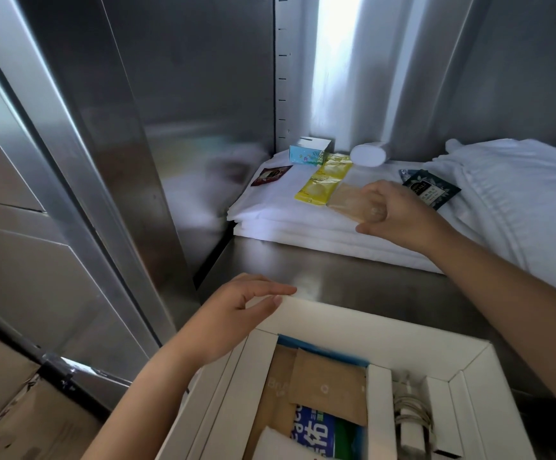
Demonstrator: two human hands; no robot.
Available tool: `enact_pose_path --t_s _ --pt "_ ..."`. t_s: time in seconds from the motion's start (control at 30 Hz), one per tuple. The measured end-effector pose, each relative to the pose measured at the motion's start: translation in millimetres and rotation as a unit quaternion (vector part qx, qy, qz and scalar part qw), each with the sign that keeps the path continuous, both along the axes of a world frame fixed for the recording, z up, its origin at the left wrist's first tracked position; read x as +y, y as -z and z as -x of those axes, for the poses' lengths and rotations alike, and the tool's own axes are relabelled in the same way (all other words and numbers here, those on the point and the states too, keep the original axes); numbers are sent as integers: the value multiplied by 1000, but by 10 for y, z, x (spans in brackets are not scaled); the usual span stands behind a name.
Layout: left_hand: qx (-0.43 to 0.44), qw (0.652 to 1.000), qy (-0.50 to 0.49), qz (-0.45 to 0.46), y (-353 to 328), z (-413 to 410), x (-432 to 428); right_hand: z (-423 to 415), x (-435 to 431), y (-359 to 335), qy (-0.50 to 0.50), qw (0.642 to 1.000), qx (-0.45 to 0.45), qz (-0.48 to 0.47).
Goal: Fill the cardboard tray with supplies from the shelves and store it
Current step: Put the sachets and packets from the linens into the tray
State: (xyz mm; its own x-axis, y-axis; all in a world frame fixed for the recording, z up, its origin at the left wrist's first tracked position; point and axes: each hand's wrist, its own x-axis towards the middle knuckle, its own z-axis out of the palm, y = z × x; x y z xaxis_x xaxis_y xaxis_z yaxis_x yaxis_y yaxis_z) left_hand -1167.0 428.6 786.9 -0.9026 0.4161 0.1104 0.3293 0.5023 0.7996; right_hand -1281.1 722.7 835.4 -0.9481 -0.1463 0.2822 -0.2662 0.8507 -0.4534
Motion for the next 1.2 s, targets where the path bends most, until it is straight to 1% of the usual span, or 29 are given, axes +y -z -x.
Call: enact_pose_path --t_s 0.27,0.53,0.77,1.0,1.1,1.2 --pt "12 1000 2 -13 -23 -9 12 -576 -156 -161 -57 998 19 6" --pt "8 1000 8 6 -32 -14 2 -1233 -322 -207 -127 992 -21 -14" --pt "9 1000 7 -4 -30 -17 7 -1634 -437 -98 -187 974 -75 -103" --pt "9 1000 -1 -5 5 0 2 -1773 -622 177 -276 930 -133 -203" --pt "9 1000 0 -6 1 0 5 -1762 -706 290 -284 913 -144 -254" --pt "5 1000 1 -14 -6 -5 10 -1730 -782 350 -285 902 -154 -285"
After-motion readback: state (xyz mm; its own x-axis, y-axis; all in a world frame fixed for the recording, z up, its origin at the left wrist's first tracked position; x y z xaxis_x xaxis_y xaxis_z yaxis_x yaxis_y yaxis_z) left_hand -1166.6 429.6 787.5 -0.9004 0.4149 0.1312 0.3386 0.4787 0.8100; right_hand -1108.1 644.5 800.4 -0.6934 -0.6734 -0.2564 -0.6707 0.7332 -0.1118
